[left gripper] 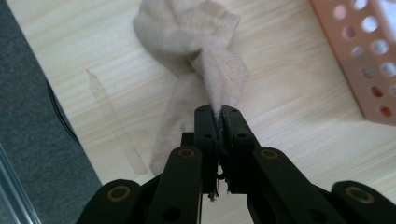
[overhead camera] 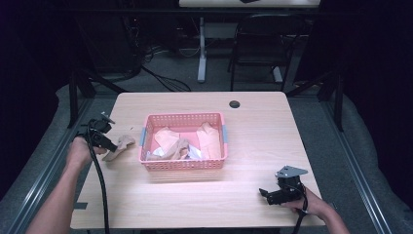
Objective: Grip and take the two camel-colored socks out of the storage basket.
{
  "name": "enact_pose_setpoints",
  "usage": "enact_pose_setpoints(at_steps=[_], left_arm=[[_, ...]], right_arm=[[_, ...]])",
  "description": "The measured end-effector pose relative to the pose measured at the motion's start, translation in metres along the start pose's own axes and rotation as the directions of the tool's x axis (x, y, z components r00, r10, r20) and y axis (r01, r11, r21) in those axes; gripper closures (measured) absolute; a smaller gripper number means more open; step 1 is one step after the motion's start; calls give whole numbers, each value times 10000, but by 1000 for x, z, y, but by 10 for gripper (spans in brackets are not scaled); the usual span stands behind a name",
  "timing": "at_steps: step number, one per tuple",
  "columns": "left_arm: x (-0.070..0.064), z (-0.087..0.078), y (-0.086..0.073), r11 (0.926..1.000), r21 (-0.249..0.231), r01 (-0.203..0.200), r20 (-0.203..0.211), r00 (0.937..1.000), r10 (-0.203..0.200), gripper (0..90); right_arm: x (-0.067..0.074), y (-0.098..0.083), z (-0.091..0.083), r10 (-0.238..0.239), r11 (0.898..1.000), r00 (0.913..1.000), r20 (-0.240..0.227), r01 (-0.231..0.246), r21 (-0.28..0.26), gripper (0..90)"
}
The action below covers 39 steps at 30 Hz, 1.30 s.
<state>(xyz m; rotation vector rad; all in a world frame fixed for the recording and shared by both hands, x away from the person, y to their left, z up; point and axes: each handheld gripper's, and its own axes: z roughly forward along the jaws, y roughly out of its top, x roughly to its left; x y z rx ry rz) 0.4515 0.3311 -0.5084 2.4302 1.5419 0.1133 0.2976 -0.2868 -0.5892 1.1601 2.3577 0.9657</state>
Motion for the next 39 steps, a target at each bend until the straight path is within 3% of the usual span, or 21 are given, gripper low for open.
enact_pose_setpoints(at_steps=[3, 7, 11, 20, 27, 31, 39], left_arm=[[2, 8, -4, 9998, 86, 164, 113, 9998, -165, 823], [5, 5, -8, 9990, -132, 417, -6, 9991, -417, 561], [8, -16, -9, 9964, -653, 544, -102, 9984, -551, 324], [-4, -70, -3, 9842, -1769, 110, -324, 9993, -169, 21], [-20, -89, 3, 9535, -3009, -198, -223, 9997, 137, 0], [-30, -94, 8, 9475, -3159, -500, -235, 9987, 449, 0], [-54, -97, 20, 9510, -2803, -1307, -173, 9912, 1311, 0]], right_arm=[[0, 0, 0, -2, 10000, 10000, 0, 2, 0, 0], [0, 0, 0, 2, 10000, 10000, 1, -2, 0, 0], [0, 0, 0, 0, 10000, 10000, 0, 0, 2, 0], [0, 0, 0, 2, 10000, 10000, 3, -2, 1, 0], [0, 0, 0, 14, 10000, 10000, 7, -14, -16, 0], [0, 0, 0, 16, 10000, 10000, 9, -16, -13, 0], [0, 0, 0, 18, 10000, 10000, 9, -18, -13, 0]])
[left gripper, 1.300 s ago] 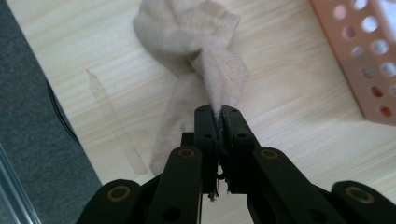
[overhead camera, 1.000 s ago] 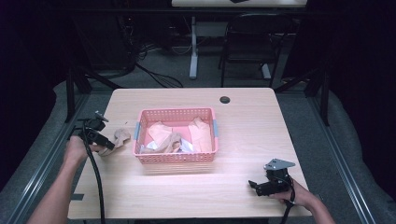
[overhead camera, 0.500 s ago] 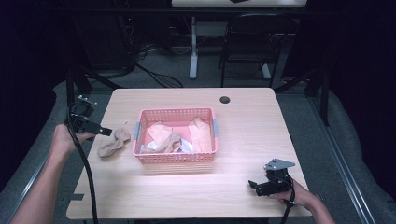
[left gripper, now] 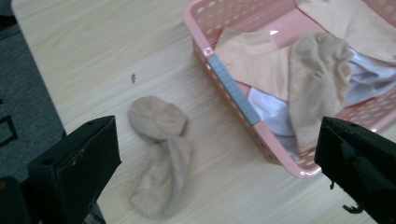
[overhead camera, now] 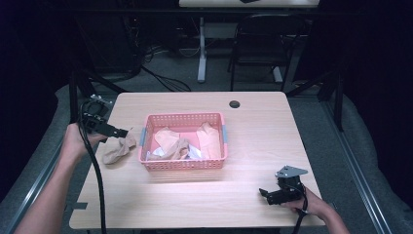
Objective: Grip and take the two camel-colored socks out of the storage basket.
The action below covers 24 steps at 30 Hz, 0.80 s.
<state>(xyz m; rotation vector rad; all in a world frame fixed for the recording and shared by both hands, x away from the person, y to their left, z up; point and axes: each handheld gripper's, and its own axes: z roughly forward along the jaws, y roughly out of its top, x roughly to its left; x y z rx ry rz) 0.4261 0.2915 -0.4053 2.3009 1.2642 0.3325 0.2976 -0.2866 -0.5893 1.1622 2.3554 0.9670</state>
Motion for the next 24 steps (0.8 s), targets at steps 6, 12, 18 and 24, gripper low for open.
enact_pose_setpoints(at_steps=[6, 12, 18, 24], left_arm=[[-16, 5, 12, 9980, 358, -520, 229, 9984, 512, 2], [-33, 18, 24, 9920, 805, -973, 553, 9941, 930, 2], [-46, 33, 33, 9837, 1214, -1327, 761, 9894, 1240, 3], [-57, 47, 39, 9766, 1547, -1495, 917, 9864, 1365, 3]], right_arm=[[0, 0, 0, 4, 10000, 10000, -2, -4, 0, 0], [0, 0, 0, -20, 10000, 10000, -7, 20, 17, 0], [0, 0, 0, -13, 10000, 10000, -9, 13, 13, 0], [0, 0, 0, -1, 10000, 10000, -2, 1, 5, 0]])
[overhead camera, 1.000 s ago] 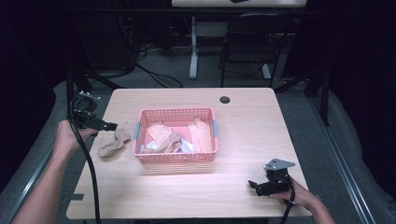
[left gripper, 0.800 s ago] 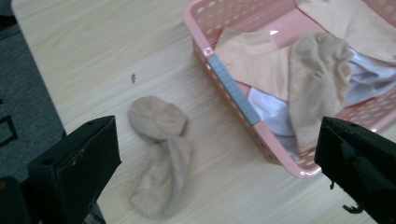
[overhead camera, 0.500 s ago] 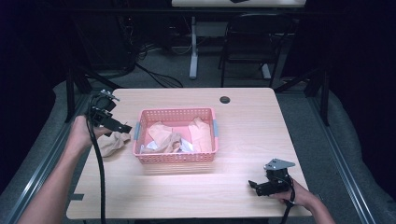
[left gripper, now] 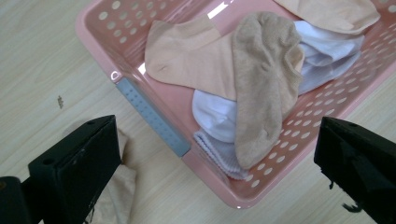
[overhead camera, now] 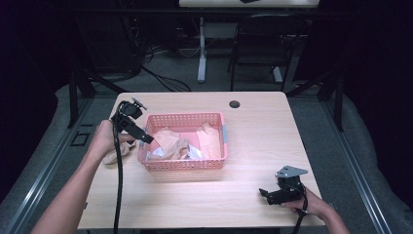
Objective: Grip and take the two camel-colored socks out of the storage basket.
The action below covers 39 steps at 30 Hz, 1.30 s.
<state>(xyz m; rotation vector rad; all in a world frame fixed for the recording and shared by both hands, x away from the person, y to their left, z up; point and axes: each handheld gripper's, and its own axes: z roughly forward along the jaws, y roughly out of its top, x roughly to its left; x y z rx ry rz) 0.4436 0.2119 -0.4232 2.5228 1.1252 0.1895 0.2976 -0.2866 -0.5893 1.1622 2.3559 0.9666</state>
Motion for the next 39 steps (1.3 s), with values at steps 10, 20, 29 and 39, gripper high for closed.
enact_pose_setpoints(at_steps=[10, 20, 29, 39], left_arm=[[-10, 23, 10, 9976, 624, -306, 211, 9993, 294, 2], [-17, 42, 14, 9956, 857, -373, 508, 9982, 330, 0], [-22, 63, 15, 9917, 1224, -400, 749, 9967, 309, 40], [-32, 85, 19, 9868, 1572, -383, 1164, 9930, 200, 340]], right_arm=[[0, 0, 0, -1, 10000, 10000, 0, 1, -7, 0], [0, 0, 0, -2, 10000, 10000, 1, 2, -4, 0], [0, 0, 0, -7, 10000, 10000, 3, 7, -6, 0], [0, 0, 0, -6, 10000, 10000, 2, 6, -9, 0]])
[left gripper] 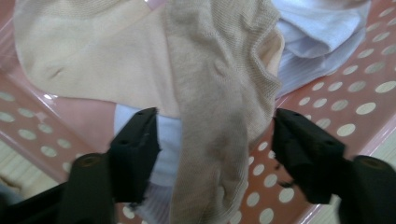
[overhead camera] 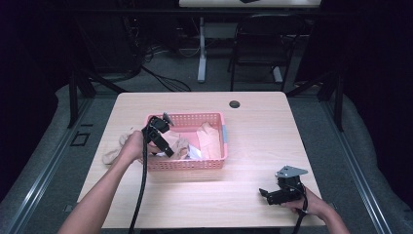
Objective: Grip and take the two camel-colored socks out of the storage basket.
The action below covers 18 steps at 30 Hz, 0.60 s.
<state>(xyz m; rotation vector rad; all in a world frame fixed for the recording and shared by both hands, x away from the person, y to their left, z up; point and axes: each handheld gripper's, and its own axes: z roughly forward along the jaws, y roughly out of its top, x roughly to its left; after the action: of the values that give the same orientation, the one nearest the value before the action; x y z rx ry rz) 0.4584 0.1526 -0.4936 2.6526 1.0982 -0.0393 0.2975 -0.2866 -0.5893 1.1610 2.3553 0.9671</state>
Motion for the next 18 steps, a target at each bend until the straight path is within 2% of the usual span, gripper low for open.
enact_pose_setpoints(at_steps=[3, 6, 9, 10, 15, 18], left_arm=[[0, 2, 2, 9999, 160, 22, -20, 10000, -21, 380], [-1, 7, 3, 9990, 442, 17, 132, 9999, -23, 429], [-2, 13, 3, 9975, 692, 99, 213, 9997, -114, 560], [-2, 15, 3, 9964, 845, 63, 244, 9997, -84, 560], [-3, 18, 1, 9963, 856, -80, 125, 9999, 70, 819], [-3, 13, 1, 9966, 781, -247, 51, 9997, 243, 850]], right_arm=[[0, 0, 0, 0, 10000, 10000, 0, 0, 3, 0], [0, 0, 0, 2, 10000, 10000, 1, -2, 3, 0], [0, 0, 0, 3, 10000, 10000, -1, -3, 0, 0], [0, 0, 0, 0, 10000, 10000, 1, 0, 2, 0], [0, 0, 0, 0, 10000, 10000, 0, 0, 1, 0], [0, 0, 0, -1, 10000, 10000, 0, 1, 2, 0]])
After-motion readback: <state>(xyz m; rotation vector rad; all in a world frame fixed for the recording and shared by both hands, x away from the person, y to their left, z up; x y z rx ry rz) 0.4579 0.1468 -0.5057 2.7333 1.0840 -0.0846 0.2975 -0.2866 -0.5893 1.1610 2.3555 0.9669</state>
